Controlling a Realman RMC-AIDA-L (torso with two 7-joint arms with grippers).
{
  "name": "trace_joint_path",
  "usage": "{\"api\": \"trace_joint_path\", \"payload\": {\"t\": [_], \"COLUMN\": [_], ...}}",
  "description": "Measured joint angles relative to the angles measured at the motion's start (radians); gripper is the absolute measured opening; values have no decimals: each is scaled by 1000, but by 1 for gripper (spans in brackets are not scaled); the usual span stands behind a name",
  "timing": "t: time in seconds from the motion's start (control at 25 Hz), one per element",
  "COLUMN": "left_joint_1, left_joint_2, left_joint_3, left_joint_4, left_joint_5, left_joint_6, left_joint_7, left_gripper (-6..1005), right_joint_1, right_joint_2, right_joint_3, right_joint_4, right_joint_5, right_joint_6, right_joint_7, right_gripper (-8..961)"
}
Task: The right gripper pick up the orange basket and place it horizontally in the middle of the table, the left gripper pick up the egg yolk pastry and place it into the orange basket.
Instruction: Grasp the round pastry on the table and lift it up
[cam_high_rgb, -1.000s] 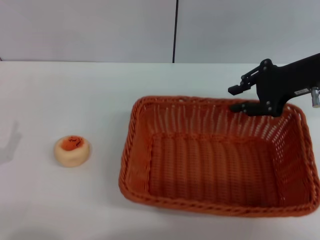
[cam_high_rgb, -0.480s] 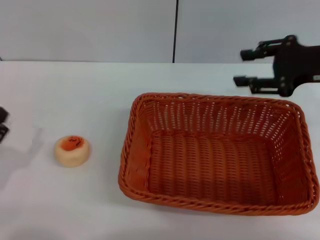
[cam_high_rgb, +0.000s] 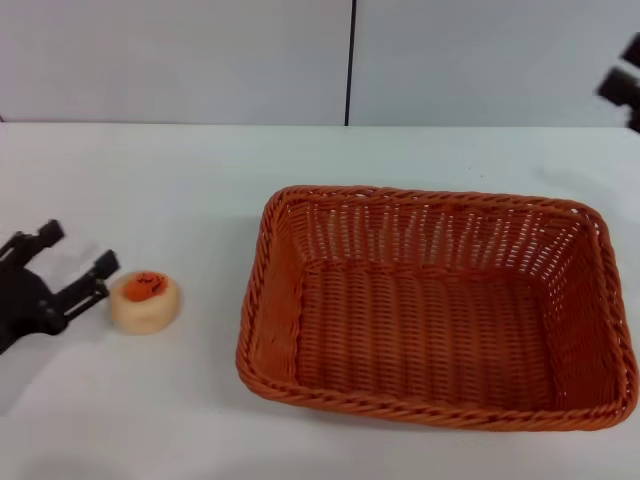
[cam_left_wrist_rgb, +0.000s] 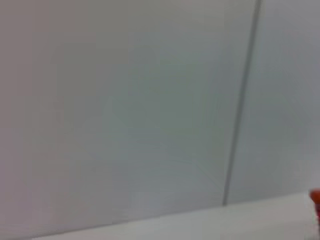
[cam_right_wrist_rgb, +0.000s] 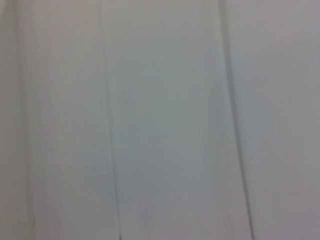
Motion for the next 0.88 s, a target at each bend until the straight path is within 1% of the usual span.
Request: {"api": "trace_joint_path", "payload": {"t": [0.04, 0.08, 0.12, 0.28, 0.32, 0.36, 0.4, 0.48, 0.56, 0.72, 0.88], "left_joint_1": [-4, -4, -7, -4, 2, 8, 8, 20, 32, 37, 28], "left_joint_2": [0, 0, 2, 2, 2, 2, 2, 2, 1, -1, -6], "left_joint_3": [16, 16, 46, 75, 125, 153, 153, 183, 198, 204, 201], "left_joint_4": [2, 2, 13, 30, 41, 47, 47, 54, 55, 50, 15], "left_joint_5": [0, 0, 0, 0, 0, 0, 0, -1, -1, -1, -4], "left_joint_6": [-4, -4, -5, 0, 1, -2, -2, -5, -3, -10, -62], "left_joint_7": [-1, -1, -11, -41, -78, -93, -93, -108, -107, -90, -20], "left_gripper": [800, 800, 799, 798, 798, 798, 797, 797, 796, 795, 794], "right_joint_1": [-9, -9, -10, -14, -13, -8, -8, -3, 5, 13, 21], "right_joint_2": [-2, -2, -3, -3, -3, -3, -3, -2, -1, -1, -2], "right_joint_3": [10, 10, 14, 18, 19, 19, 19, 20, 20, 20, 30], "right_joint_4": [51, 51, 66, 83, 86, 93, 93, 95, 96, 99, 112], "right_joint_5": [32, 32, 36, 38, 39, 41, 41, 42, 43, 44, 49], "right_joint_6": [-17, -17, -23, -28, -28, -27, -27, -25, -22, -21, -35], "right_joint_7": [-17, -17, -19, -21, -21, -21, -21, -21, -17, -16, -15], "right_gripper": [574, 574, 574, 574, 574, 574, 574, 574, 574, 574, 574]}}
